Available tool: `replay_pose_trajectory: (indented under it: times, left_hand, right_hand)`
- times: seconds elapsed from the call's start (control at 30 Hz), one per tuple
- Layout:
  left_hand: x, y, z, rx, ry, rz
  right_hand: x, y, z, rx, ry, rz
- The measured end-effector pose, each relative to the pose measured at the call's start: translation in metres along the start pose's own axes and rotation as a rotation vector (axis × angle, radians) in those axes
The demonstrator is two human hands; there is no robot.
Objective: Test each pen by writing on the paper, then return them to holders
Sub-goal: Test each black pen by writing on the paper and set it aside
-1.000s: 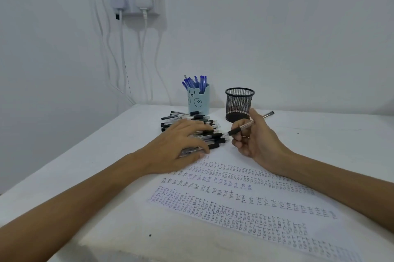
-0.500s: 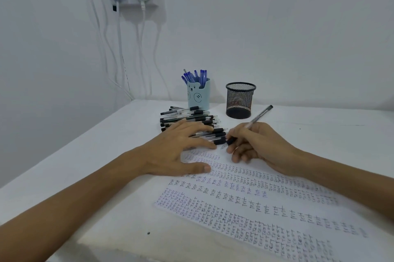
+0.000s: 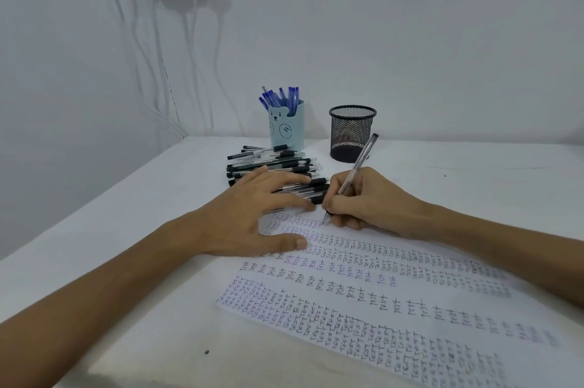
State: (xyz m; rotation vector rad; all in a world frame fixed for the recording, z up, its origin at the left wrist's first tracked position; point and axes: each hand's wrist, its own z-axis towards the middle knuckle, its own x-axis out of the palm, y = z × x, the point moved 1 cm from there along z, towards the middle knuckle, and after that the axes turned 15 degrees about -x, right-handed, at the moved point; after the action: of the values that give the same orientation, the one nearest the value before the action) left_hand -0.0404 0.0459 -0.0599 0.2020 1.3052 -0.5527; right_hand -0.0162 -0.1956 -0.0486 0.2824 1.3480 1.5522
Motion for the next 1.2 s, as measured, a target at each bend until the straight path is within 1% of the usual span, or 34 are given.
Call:
replay_pose_trajectory:
  times: [0.07, 0.17, 0.5, 0.83, 0.97, 1.2]
  left_hand:
    - [0.0001, -0.0001, 0.0000, -0.005, 0.006, -0.001]
    - [0.0006, -0.0004, -0.0007, -0.006, 0.003, -0.008]
    - [0.0000, -0.0008, -0.0010, -0.009, 0.007, -0.015]
    - [-0.0004, -0.0017, -0.0015, -0.012, 0.018, -0.013]
    - [-0.0002, -0.0011, -0.0015, -0.013, 0.018, -0.011]
    - [0.0000, -0.0010, -0.0011, -0.014, 0.021, -0.012]
  right_hand:
    - [0.0018, -0.0022, -0.0019, -0.052, -0.029, -0.045]
    - [0.0038, -0.0032, -0.0035, -0.102, -0.028, -0.065]
    - [0.0037, -0.0040, -0.0030, -0.135, 0.009, -0.065]
    - [0.0035, -0.0051, -0.0017, -0.109, 0.001, -0.059]
    - [0.0041, -0.0048, -0.0016, -0.100, -0.028, -0.063]
    - [0.0048, -0.0026, -0.0029, -0.108, -0.012, -0.056]
